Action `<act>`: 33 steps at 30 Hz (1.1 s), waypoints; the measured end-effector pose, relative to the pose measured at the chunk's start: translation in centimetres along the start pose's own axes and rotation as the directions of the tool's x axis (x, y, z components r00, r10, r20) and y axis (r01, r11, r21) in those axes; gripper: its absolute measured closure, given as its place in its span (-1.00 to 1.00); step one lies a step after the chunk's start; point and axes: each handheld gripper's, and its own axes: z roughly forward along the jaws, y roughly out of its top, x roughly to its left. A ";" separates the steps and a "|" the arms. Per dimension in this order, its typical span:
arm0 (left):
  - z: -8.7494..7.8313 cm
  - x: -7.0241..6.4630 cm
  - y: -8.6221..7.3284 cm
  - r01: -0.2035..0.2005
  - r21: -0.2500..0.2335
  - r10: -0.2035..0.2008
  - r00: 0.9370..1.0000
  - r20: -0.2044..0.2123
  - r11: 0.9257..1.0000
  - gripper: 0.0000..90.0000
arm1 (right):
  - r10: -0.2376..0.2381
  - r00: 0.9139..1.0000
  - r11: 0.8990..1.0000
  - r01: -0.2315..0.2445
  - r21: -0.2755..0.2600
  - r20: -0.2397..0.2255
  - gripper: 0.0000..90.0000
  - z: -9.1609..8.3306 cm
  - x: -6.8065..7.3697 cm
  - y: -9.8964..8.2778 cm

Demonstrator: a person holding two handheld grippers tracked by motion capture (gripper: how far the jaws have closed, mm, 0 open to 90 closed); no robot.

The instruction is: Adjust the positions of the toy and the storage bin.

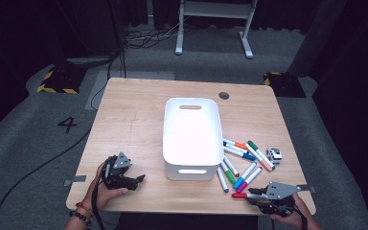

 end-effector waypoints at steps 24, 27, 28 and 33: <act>0.0 0.0 0.0 0.002 0.000 -0.002 1.000 0.005 1.000 -0.65 | 0.000 0.999 1.000 0.001 0.020 -0.046 0.64 0.8 -0.2 1.0; 0.0 0.0 0.0 0.003 0.000 -0.003 1.000 0.006 1.000 -0.64 | 0.002 0.999 1.000 -0.002 0.019 -0.035 0.65 0.7 -0.3 0.8; 0.0 0.0 0.0 0.003 0.000 -0.003 1.000 0.006 1.000 -0.65 | 0.002 0.999 1.000 -0.002 0.019 -0.035 0.65 0.7 -0.3 0.8; 0.0 0.0 0.0 0.001 0.000 -0.001 1.000 0.002 1.000 -0.64 | 0.014 1.000 1.000 -0.014 0.020 -0.007 0.66 0.1 -0.7 0.2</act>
